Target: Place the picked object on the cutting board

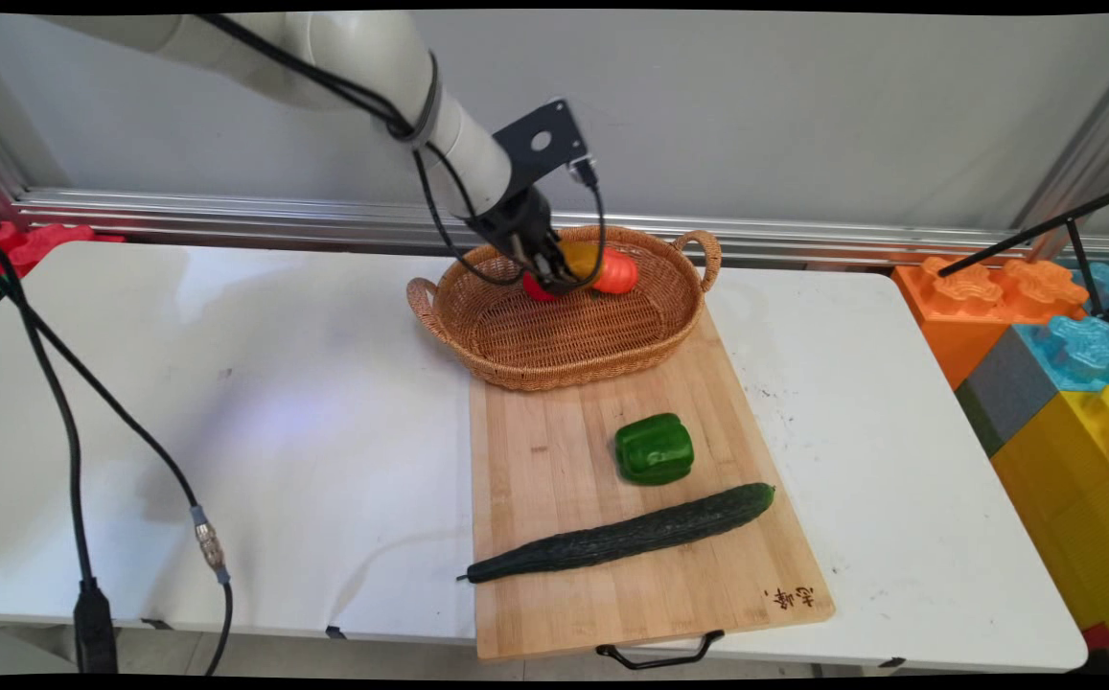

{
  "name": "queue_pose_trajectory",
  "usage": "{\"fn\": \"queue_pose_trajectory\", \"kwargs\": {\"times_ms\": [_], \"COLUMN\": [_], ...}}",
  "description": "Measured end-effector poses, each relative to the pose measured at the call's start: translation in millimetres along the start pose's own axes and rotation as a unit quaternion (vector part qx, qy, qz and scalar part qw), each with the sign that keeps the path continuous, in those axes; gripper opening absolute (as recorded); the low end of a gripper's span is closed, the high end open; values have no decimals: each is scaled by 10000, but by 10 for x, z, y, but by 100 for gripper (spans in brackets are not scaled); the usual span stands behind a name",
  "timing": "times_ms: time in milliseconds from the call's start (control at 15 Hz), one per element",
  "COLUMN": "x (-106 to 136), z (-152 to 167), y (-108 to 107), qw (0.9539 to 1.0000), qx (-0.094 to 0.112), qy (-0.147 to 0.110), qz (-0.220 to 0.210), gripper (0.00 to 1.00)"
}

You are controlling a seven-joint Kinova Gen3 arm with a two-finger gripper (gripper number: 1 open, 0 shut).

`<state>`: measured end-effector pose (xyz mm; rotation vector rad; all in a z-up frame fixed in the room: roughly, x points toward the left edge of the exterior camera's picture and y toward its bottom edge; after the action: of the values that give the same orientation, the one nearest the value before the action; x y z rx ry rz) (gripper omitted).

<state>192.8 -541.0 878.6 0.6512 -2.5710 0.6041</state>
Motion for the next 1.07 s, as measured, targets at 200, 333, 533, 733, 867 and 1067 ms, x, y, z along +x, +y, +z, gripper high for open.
{"fn": "queue_pose_trajectory", "kwargs": {"times_ms": [200,333,533,733,867,1067], "x": [166,169,63,-116,-241,-423], "z": [-280,-454,-676,-777,-757,-617], "y": [234,406,656,833,918,1007], "qw": [9995,9980,9932,9883,9858,9829], "qx": [-313,-583,-1028,-1335,-1486,-1660], "qy": [-51,-211,-502,-697,-742,-773], "qz": [-69,-156,-238,-254,-243,-211], "gripper": [0,0,0,0,0,0]}}
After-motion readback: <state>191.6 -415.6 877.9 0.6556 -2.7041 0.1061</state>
